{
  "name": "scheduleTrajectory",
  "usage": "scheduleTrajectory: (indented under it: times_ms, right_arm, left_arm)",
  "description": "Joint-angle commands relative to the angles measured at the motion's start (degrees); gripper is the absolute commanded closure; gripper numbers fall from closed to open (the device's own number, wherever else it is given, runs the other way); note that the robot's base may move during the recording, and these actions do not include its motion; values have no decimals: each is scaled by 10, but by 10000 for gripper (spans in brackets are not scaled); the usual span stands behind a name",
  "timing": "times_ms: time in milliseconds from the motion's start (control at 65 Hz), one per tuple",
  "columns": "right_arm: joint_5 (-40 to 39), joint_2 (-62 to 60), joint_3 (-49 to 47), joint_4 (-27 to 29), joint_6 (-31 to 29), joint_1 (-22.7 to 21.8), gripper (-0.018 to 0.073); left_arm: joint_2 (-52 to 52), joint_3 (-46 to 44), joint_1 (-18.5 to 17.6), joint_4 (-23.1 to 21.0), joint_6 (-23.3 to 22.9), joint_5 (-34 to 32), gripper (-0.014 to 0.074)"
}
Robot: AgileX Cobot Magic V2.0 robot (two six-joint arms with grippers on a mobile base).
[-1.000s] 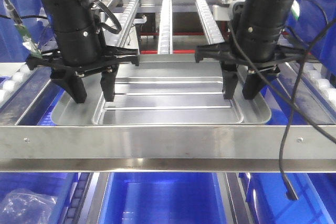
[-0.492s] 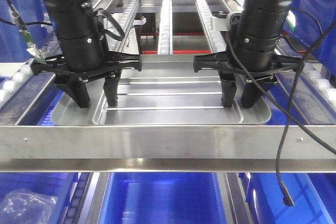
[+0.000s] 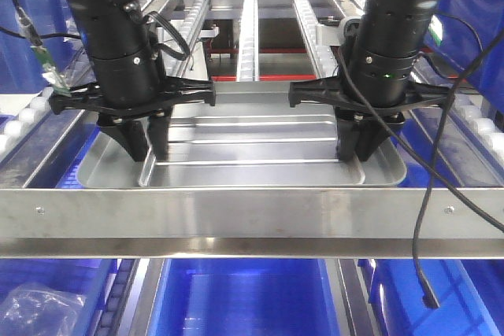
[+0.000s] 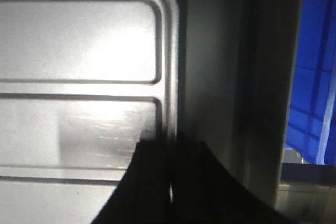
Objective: Grab silver tray and place in blue box
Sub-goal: 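Close both grippers on the tray's short rims, then lift the tray with both grippers and pull it toward the robot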
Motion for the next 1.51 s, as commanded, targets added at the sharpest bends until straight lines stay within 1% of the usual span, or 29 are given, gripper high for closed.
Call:
scheduleTrajectory:
  times_ms: [0, 431, 508, 646, 738, 908, 985, 1046, 1246, 1323, 1446, 1492]
  right_arm:
    - [-14, -26, -15, -7, -1, -1, 507]
    - [-8, -27, -21, -4, -1, -1, 506]
    - [14, -32, -39, -4, 0, -2, 506]
    - [46, -72, -61, -4, 25, 4, 506]
    - [72, -103, -61, -5, 38, 16, 506]
    - [98, -150, -49, -11, 54, 49, 506]
    - [105, -170, -31, -14, 68, 64, 506]
    - [101, -192, -4, -26, 87, 77, 506]
    - [75, -271, 104, -77, 184, 141, 506]
    - [75, -298, 134, -80, 210, 158, 506]
    - [76, -338, 178, -80, 242, 182, 506]
    - [77, -349, 194, -80, 252, 189, 506]
  left_arm:
    - [-20, -11, -2, 7, -1, 6, 604]
    - [-20, -15, -2, 4, -1, 12, 604]
    - [-26, -26, -2, 10, -1, 25, 604]
    - [-62, -52, -2, 11, -1, 81, 604]
    - [-98, -52, -10, 11, -1, 103, 604]
    - [-157, -45, -44, 10, -8, 125, 604]
    - [-178, -29, -57, 9, -22, 132, 603]
    - [-197, -9, -69, 9, -43, 130, 603]
    - [-275, 87, -105, 10, -95, 109, 603]
    - [-299, 122, -121, 14, -113, 107, 603]
    - [-346, 191, -162, 49, -184, 105, 603]
    - [-358, 209, -179, 53, -200, 106, 603]
